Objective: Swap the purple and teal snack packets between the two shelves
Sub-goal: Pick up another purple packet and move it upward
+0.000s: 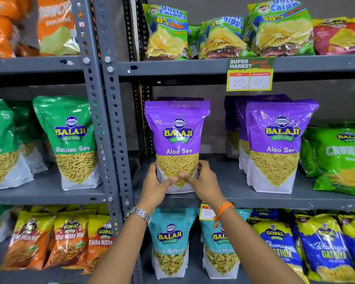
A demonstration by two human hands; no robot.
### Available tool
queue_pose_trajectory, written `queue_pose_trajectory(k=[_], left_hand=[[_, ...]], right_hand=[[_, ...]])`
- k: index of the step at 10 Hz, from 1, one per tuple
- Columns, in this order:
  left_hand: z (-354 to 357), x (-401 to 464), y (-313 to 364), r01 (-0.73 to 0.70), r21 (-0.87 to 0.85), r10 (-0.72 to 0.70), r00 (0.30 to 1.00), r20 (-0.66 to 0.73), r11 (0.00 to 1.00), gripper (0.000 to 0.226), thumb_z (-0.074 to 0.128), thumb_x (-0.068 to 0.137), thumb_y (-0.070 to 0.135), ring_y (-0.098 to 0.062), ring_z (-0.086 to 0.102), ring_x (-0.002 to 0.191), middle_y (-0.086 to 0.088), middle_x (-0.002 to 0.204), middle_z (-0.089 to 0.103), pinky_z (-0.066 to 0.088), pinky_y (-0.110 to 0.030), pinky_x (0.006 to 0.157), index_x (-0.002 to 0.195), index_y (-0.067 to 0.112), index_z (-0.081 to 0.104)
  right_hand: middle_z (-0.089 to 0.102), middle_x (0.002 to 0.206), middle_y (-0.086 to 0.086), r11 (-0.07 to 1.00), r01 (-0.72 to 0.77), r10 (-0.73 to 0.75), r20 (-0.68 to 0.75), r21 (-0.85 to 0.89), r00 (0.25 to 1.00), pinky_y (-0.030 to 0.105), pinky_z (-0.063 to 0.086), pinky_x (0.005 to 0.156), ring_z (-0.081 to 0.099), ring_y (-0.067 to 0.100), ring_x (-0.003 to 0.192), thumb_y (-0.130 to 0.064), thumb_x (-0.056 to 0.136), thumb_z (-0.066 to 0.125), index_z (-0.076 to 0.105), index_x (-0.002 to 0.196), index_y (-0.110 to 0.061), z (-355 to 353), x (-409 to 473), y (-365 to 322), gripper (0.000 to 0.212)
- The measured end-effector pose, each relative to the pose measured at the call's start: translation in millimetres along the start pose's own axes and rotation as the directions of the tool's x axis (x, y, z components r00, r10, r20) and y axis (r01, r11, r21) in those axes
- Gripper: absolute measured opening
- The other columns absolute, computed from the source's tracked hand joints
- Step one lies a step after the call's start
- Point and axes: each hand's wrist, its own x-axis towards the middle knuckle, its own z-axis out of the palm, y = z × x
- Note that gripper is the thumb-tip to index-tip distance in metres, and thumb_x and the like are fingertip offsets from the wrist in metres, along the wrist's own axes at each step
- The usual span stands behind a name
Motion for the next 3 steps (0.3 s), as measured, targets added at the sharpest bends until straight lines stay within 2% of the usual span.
queue_pose_trajectory(k=[1,2,3], left_hand=[[0,-2,5,0.004,0.007,-0.004,1.000,0.000,1.000,0.069,0.083,0.071,0.027,0.003,0.068,0.110,0.015,0.123,0.071,0.053,-0.049,0.110,0.133,0.032,0.052],[-2,-2,5,0.023,0.062,-0.024,1.000,0.015,0.998,0.075,0.083,0.073,0.029,-0.009,0.066,0.120,0.009,0.129,0.069,0.050,-0.051,0.112,0.140,0.029,0.050],[0,-6,16,-0.001,0.120,0.004,1.000,-0.024,0.993,0.095,0.087,0.074,0.030,-0.019,0.061,0.133,0.004,0.143,0.063,0.046,-0.046,0.117,0.155,0.025,0.039]], right_hand=[[0.067,0.123,0.007,1.000,-0.020,0.021,0.015,-0.018,1.000,0.026,0.047,0.085,0.062,0.016,0.106,-0.032,0.078,0.080,0.045,0.128,-0.008,1,-1,-4,0.065],[0.067,0.125,0.008,0.999,-0.035,0.036,0.020,-0.025,0.999,0.026,0.047,0.085,0.062,0.017,0.109,-0.034,0.078,0.080,0.044,0.129,-0.007,1,0,-3,0.068],[0.065,0.129,0.010,0.999,-0.035,0.036,0.041,-0.032,0.998,0.026,0.047,0.087,0.062,0.024,0.120,-0.039,0.079,0.078,0.039,0.134,-0.007,0,-4,-9,0.074]])
